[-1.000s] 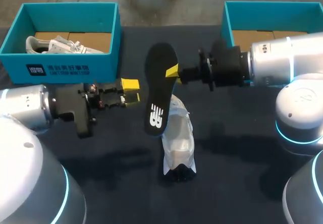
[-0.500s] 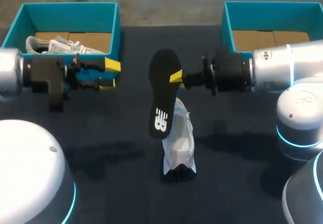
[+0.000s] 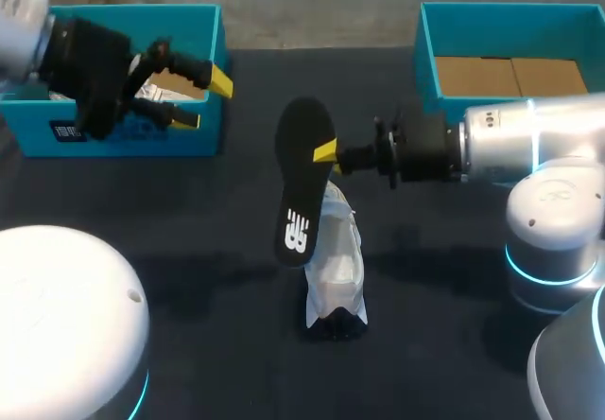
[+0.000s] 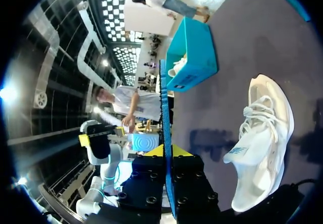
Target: Take the shoe out of the shoebox, open the shoe tongue, remove and reinsert the insole, then place the shoe into the shoebox
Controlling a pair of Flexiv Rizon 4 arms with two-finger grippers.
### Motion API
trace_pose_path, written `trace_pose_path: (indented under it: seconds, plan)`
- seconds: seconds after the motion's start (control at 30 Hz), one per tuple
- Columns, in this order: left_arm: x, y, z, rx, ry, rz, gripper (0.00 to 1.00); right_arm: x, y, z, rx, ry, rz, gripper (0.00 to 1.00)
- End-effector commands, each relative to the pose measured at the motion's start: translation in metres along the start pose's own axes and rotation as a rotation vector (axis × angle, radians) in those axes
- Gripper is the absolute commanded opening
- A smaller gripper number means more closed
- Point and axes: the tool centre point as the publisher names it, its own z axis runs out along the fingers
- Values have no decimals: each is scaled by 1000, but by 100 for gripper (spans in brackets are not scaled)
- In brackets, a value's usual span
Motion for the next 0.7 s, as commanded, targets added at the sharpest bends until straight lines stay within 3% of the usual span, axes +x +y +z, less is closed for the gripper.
trace_pose_path:
  seconds: [0.03, 0.43, 0.7]
  plan:
    - [-6, 18, 3, 158, 239, -18, 100, -5, 3, 10, -9, -5, 4, 0]
    - [-26, 46, 10, 217, 443, 4, 100, -5, 3, 10, -9, -5, 4, 0]
    - [-40, 42, 36, 246, 518, 42, 100, -5, 3, 10, -9, -5, 4, 0]
